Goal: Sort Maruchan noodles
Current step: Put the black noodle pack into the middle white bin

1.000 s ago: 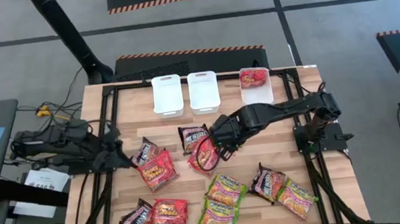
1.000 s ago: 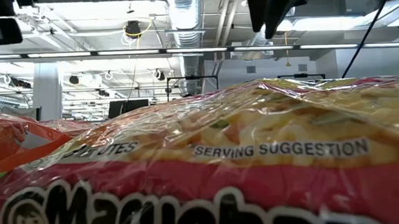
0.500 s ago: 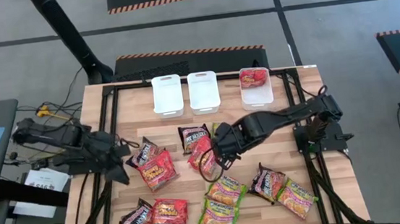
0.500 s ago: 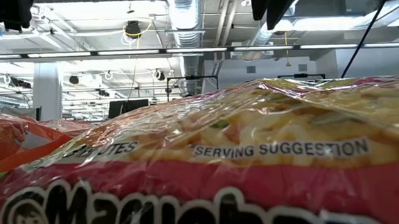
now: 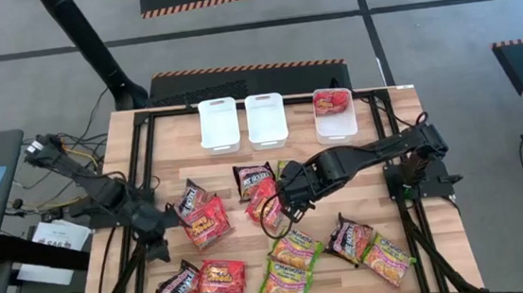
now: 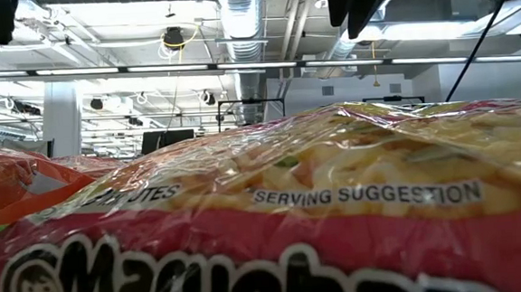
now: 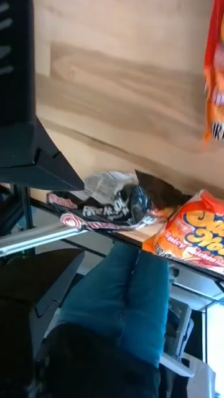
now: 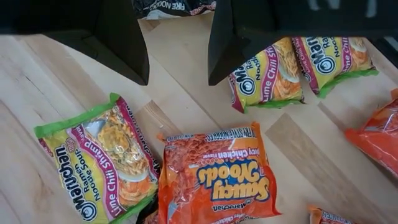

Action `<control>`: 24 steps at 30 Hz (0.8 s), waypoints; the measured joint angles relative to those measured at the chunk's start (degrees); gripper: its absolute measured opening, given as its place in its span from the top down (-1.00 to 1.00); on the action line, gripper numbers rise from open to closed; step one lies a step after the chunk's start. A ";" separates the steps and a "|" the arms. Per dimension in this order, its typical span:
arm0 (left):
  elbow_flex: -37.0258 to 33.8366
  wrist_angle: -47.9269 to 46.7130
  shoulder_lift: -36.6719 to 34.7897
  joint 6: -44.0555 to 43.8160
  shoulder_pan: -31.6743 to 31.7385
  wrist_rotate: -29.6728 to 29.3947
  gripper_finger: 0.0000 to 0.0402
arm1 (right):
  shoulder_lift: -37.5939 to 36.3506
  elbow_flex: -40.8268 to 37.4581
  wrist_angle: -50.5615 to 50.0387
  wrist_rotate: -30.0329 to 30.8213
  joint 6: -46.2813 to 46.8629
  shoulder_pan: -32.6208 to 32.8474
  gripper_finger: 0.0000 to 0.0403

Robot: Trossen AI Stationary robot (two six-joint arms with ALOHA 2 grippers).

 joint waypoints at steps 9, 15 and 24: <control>0.00 7.73 10.55 -3.31 -5.52 -2.16 0.26 | 0.00 -0.02 -0.04 -0.16 -0.02 0.11 0.07; 0.00 12.31 16.75 -3.27 -6.74 -2.61 0.26 | 0.02 -0.02 0.00 -1.02 -0.02 0.11 0.07; 0.00 17.98 23.30 -3.80 -6.89 -2.17 0.26 | 0.02 -0.02 -0.05 -1.33 -0.14 0.11 0.07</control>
